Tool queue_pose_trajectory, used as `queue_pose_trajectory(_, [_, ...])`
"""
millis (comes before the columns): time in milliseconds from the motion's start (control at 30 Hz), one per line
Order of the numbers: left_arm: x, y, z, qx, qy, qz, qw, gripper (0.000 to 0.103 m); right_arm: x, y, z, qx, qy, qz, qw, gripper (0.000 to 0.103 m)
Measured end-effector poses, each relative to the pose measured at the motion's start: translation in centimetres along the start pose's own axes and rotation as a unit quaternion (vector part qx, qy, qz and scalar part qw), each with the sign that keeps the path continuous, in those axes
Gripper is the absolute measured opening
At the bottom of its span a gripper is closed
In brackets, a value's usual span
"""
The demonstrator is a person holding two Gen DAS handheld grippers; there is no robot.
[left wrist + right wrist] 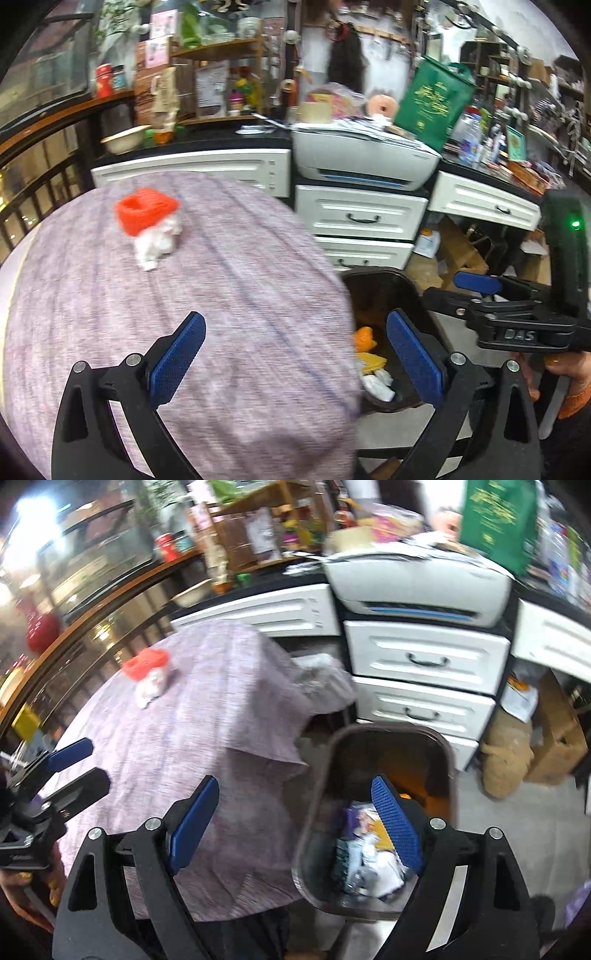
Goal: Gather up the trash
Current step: 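Move both tools back over the table toward the red knit cap and tissue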
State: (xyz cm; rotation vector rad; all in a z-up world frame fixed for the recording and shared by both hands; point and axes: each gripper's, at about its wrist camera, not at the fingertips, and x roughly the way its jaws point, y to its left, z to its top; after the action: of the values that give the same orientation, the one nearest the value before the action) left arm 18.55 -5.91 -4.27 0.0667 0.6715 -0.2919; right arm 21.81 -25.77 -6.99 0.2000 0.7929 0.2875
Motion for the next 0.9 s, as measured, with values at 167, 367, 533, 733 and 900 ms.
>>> queue_pose_trajectory(167, [-0.5,3.6,0.0,-0.024,-0.001,0.027,0.9994,0.097,1.1,3.8,1.7,-0.034,0.003,0.026,0.999,0.084])
queue_pose_trajectory(367, [-1.0,8.2,-0.4,-0.046,0.010,0.068,0.9966,0.097,2.5,8.6,3.9,-0.078,-0.002,0.054,0.995,0.084])
queue_pose_trajectory(533, [-1.6,11.7,-0.3,-0.057,0.016,0.095,0.9937,0.097,4.7,12.2,5.9,-0.115,0.000,0.071,0.991,0.084])
queue_pose_trajectory(733, [-1.6,14.2,-0.3,-0.072,0.020,0.105,0.9916,0.097,8.7,16.3,9.4,-0.137,0.008,0.096,0.986,0.084])
queue_pose_trajectory(900, [-0.6,15.0,-0.7,-0.083,0.036,0.097,0.9911,0.097,12.6,20.0,11.7,-0.167,0.017,0.098,0.981,0.084])
